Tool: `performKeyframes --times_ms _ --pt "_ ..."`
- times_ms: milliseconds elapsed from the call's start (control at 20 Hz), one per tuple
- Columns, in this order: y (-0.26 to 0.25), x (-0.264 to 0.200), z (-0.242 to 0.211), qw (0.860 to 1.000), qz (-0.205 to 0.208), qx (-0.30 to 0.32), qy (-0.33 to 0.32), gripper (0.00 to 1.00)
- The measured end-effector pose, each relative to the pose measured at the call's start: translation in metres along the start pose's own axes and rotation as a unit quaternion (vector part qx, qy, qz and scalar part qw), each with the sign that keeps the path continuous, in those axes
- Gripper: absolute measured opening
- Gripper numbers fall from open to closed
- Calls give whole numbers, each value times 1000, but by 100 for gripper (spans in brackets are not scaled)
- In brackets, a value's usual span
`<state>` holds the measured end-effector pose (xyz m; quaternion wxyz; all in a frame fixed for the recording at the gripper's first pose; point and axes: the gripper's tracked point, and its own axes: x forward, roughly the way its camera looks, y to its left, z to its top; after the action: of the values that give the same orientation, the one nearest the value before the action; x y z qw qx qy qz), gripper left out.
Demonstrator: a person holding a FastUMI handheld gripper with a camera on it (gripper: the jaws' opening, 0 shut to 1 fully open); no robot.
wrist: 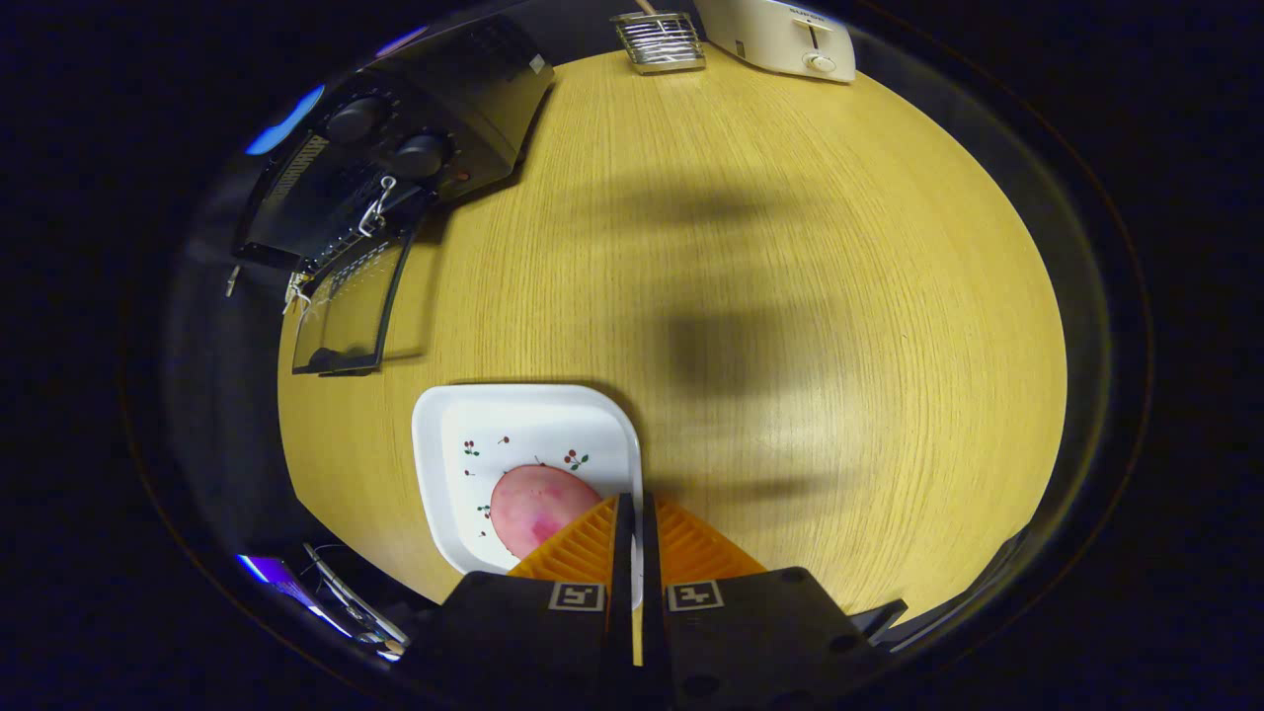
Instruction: Open the toaster oven, put the food inside, and close the toaster oven door.
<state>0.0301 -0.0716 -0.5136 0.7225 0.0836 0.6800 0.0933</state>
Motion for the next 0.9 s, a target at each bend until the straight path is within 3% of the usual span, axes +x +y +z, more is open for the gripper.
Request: performKeyframes --times_ms 200,400,600,750,900 --pt "2 -7 3 995 68 67 -17 5" --pt "15 -22 -3 979 137 148 -27 5" --pt "39 -45 -10 956 195 213 -51 5" --pt "56 -63 -14 940 207 261 -72 5" --pt "87 -83 -6 913 221 327 -102 5"
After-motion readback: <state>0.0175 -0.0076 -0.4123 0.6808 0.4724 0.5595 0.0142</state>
